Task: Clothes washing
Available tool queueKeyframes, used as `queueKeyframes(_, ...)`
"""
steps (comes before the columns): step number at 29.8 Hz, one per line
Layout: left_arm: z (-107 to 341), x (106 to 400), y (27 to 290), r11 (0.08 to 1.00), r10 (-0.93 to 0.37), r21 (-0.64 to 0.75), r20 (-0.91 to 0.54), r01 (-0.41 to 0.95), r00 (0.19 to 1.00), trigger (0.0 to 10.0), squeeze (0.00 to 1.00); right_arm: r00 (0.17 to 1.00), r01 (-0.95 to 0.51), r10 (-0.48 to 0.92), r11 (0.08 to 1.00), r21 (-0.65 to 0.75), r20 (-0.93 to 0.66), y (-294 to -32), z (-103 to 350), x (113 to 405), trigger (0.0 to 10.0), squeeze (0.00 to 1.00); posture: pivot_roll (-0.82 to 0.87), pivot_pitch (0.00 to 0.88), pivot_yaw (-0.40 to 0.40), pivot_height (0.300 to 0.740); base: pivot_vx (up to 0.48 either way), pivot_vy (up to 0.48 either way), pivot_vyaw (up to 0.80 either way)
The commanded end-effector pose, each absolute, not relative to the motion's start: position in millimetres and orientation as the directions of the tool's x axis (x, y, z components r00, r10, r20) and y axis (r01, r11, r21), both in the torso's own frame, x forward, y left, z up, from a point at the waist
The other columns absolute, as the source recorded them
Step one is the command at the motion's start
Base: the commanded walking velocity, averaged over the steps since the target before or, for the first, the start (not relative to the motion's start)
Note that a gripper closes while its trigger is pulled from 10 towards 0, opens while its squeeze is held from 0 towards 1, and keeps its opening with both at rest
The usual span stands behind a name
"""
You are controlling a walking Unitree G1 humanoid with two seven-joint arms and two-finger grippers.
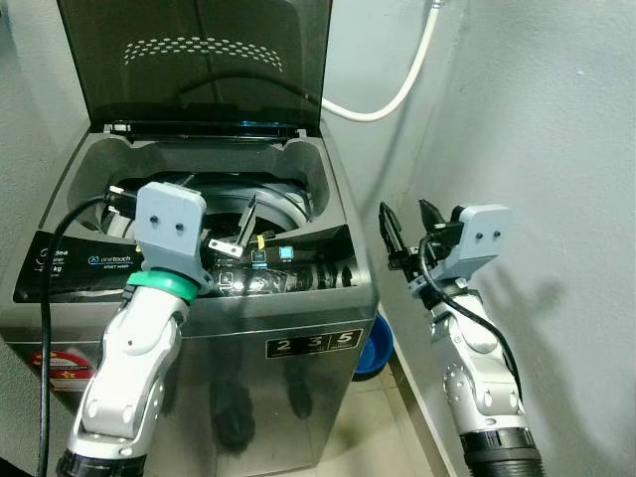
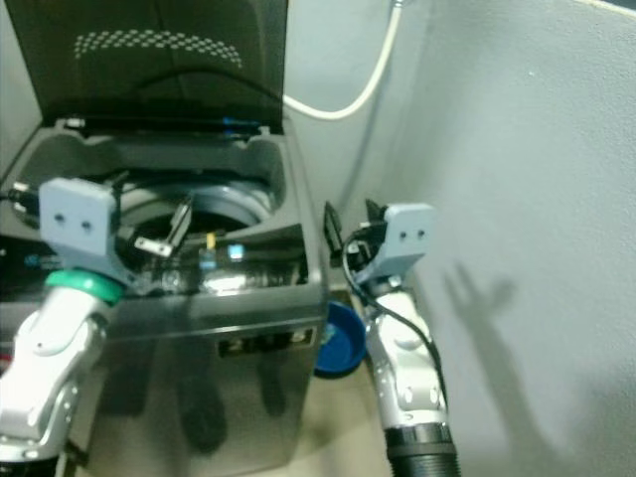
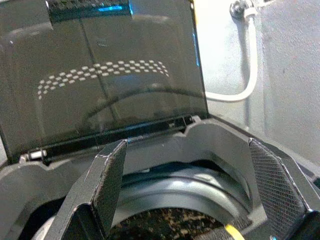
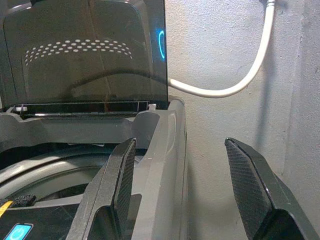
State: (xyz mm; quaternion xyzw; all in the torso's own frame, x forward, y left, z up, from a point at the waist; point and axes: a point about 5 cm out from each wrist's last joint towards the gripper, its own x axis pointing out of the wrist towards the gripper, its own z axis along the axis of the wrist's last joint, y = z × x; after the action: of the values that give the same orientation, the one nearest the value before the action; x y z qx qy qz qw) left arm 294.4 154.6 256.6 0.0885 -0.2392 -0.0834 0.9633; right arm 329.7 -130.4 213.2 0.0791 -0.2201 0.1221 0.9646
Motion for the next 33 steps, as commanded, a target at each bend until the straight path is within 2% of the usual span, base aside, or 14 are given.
queueKeyframes(1,255,298,155,0.971,-0.204,0.205,0.432,0.125,0.879,10.0,0.0,0.873,-0.258,0.186,0.96,0.105,0.451,-134,213,327,10.0,0.0,0.05,0.018,-0.004,0.74,0.0,0.0,0.0)
queueKeyframes(33,257,307,143,0.958,-0.257,0.233,0.444,0.167,0.859,10.0,0.0,0.863,-0.266,0.202,0.961,0.076,0.464,-132,215,324,10.0,0.0,0.01,0.0,0.011,0.74,0.0,0.0,0.0)
